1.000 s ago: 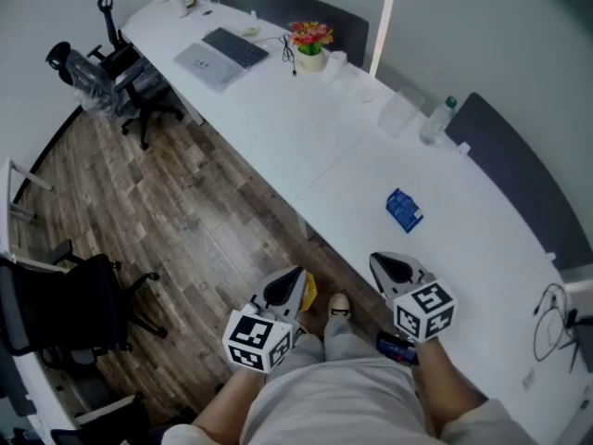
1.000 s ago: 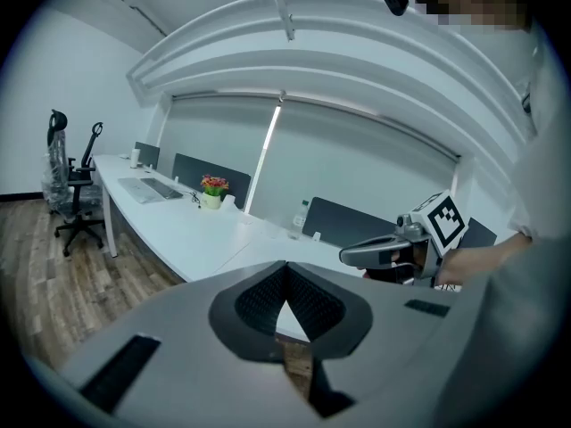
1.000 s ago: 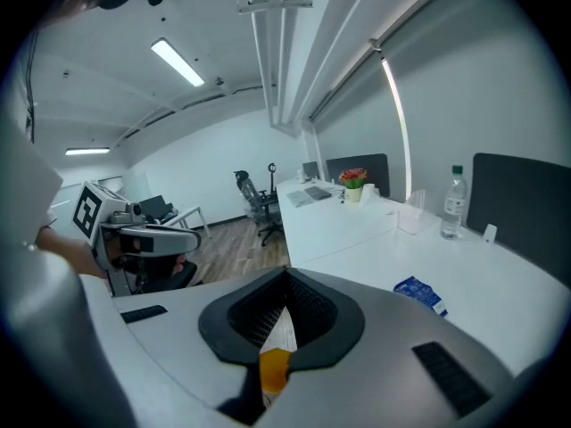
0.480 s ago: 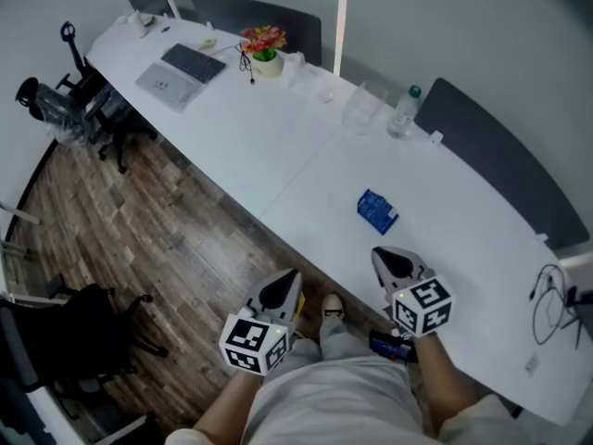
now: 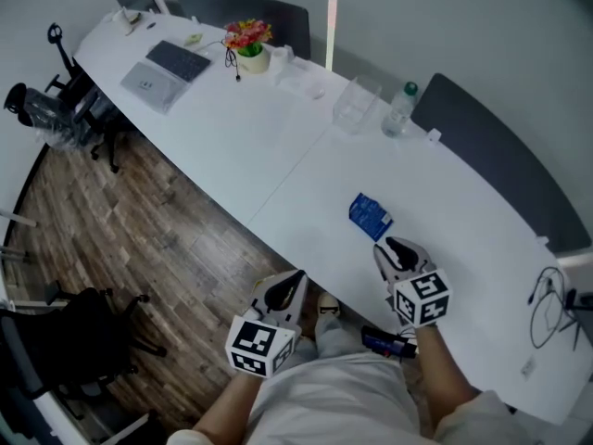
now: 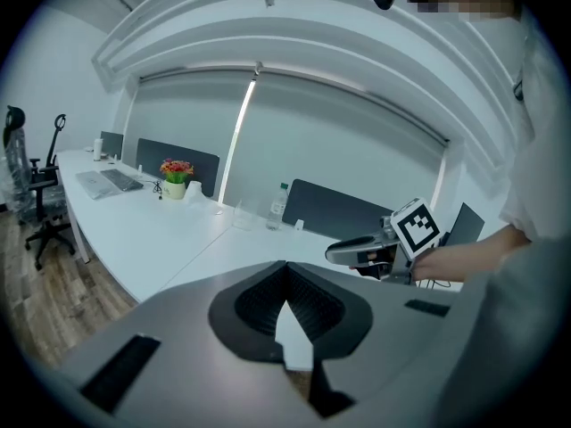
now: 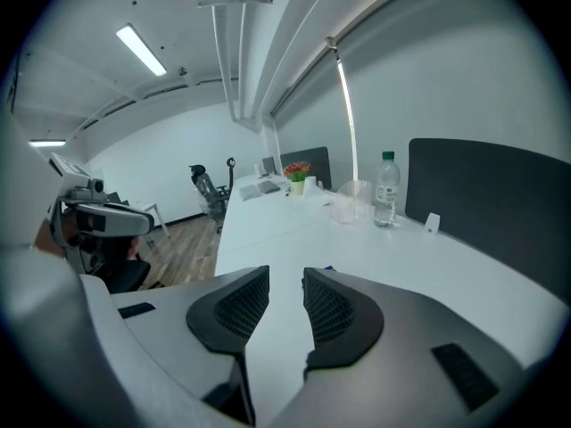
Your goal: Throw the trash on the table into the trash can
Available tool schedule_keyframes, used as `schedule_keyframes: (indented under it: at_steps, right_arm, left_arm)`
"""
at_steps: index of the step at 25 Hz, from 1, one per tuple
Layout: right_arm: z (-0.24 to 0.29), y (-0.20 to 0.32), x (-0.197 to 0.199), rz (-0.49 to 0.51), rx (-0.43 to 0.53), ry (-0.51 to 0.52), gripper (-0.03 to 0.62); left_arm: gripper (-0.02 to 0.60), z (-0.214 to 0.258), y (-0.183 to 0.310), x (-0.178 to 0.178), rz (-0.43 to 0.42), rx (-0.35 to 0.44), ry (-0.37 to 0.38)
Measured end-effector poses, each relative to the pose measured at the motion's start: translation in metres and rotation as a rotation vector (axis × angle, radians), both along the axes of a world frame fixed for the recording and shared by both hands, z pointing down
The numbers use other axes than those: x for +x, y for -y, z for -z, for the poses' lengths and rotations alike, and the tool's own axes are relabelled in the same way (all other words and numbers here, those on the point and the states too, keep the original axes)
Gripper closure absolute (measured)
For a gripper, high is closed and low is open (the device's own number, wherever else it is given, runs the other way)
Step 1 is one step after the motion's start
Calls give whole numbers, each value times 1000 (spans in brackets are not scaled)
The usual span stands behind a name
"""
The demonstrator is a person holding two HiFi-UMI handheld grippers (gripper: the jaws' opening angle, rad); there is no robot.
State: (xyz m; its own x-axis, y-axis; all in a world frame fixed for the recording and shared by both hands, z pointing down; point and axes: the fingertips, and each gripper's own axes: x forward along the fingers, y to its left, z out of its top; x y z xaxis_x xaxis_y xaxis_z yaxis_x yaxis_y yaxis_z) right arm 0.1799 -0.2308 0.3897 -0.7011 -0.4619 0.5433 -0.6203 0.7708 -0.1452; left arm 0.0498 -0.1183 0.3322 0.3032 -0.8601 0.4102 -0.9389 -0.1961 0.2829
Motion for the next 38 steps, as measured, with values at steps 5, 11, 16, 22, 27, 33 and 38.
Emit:
schedule_keyframes:
  at_steps: [5,11,16,22,27,33,38]
  right_arm:
    - [-26,22,2,-3,-41,-11,400]
    - [-60,47,8,-2,-35,-95,338]
    - [-93,62,8,31,-45,-169,291]
    - [-126,76,7,52,-75,-234,251]
    - [-138,80,4,72,-80,-263,243]
    - [-151,82,2,86,-95,-279,243]
    - [-151,83,3,83,-102,-288,247]
  left_arm:
    - [580,-13,11,-2,16,-31,1]
    - [580,-26,21,-11,33,-62,-1]
    - [580,-37,25,-17,39,-94,4]
    - [580,-51,25,-23,45,-142,14]
    - [580,-57,22,-27,53,-166,8]
    - [580,-60,22,-31,79,-176,-5]
    - [581,-58,21,-31,85,-173,-8]
